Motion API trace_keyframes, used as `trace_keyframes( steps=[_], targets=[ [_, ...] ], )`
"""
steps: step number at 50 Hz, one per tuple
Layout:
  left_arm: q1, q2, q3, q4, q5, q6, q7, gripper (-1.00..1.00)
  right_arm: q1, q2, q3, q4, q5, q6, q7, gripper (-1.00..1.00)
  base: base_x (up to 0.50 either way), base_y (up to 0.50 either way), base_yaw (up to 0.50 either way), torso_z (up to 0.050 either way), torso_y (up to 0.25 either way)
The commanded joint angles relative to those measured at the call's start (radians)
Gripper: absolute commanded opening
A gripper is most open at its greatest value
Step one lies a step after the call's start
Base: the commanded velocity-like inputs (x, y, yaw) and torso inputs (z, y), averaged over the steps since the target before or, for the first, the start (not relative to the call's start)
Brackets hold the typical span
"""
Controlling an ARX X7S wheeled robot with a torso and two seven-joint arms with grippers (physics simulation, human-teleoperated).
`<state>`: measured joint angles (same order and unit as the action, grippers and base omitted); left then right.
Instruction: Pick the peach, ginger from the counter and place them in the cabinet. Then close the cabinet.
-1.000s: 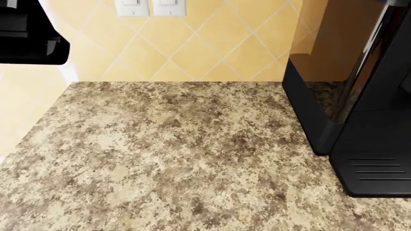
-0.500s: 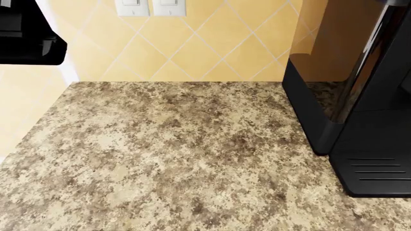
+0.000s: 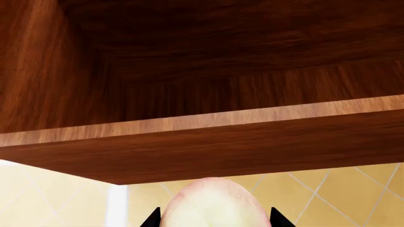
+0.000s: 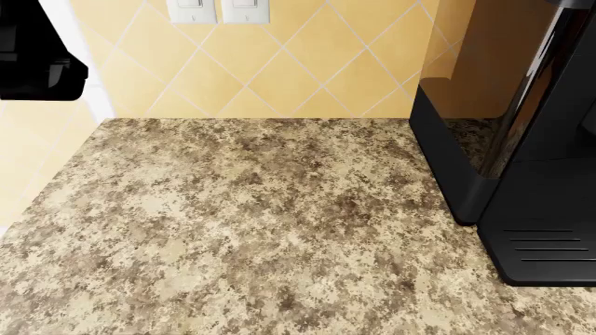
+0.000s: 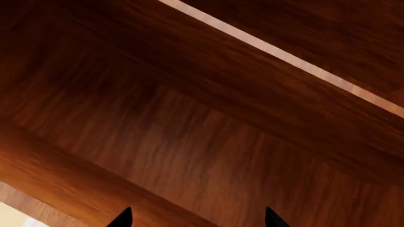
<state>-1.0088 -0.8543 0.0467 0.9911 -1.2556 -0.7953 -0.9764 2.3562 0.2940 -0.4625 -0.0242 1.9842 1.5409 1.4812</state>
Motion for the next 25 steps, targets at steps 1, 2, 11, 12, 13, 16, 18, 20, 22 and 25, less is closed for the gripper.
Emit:
trace_keyframes(
  steps=[1, 2, 11, 12, 13, 16, 18, 20, 22, 25],
  targets=[
    [0.016, -0.007, -0.009, 0.004, -0.004, 0.023, -0.006, -1.0, 0.0, 0.058, -0.028, -0.074, 0.176, -0.043, 0.089, 1.0, 0.0, 0.0, 0.0, 0.0, 0.0],
    [0.017, -0.007, -0.009, 0.004, -0.004, 0.024, -0.006, -1.0, 0.0, 0.062, -0.028, -0.081, 0.178, -0.044, 0.089, 1.0, 0.0, 0.0, 0.0, 0.0, 0.0],
    [0.026, -0.016, -0.011, 0.008, -0.007, 0.031, -0.008, -1.0, 0.0, 0.079, -0.019, -0.128, 0.19, -0.056, 0.089, 1.0, 0.0, 0.0, 0.0, 0.0, 0.0],
    [0.026, -0.016, -0.011, 0.008, -0.007, 0.032, -0.008, -1.0, 0.0, 0.079, -0.015, -0.131, 0.189, -0.053, 0.089, 1.0, 0.0, 0.0, 0.0, 0.0, 0.0],
    [0.026, -0.017, -0.012, 0.008, -0.008, 0.033, -0.009, -1.0, 0.0, 0.08, -0.012, -0.135, 0.189, -0.052, 0.089, 1.0, 0.0, 0.0, 0.0, 0.0, 0.0],
    [0.027, -0.019, -0.012, 0.008, -0.009, 0.035, -0.01, -1.0, 0.0, 0.087, -0.01, -0.149, 0.195, -0.054, 0.089, 1.0, 0.0, 0.0, 0.0, 0.0, 0.0],
    [0.029, -0.019, -0.01, 0.008, -0.006, 0.036, -0.01, -1.0, 0.0, 0.101, -0.018, -0.163, 0.211, -0.07, 0.089, 1.0, 0.0, 0.0, 0.0, 0.0, 0.0],
    [0.032, -0.018, -0.009, 0.006, 0.0, 0.038, -0.007, -1.0, 0.0, 0.121, -0.036, -0.179, 0.235, -0.094, 0.089, 1.0, 0.0, 0.0, 0.0, 0.0, 0.0],
    [0.033, -0.018, -0.006, 0.006, 0.003, 0.038, -0.007, -1.0, 0.0, 0.147, -0.067, -0.197, 0.275, -0.129, 0.089, 1.0, 0.0, 0.0, 0.0, 0.0, 0.0],
    [0.033, -0.017, -0.004, 0.006, 0.003, 0.04, -0.008, -1.0, 0.0, 0.175, -0.105, -0.217, 0.313, -0.158, 0.089, 1.0, 0.0, 0.0, 0.0, 0.0, 0.0]
  ],
)
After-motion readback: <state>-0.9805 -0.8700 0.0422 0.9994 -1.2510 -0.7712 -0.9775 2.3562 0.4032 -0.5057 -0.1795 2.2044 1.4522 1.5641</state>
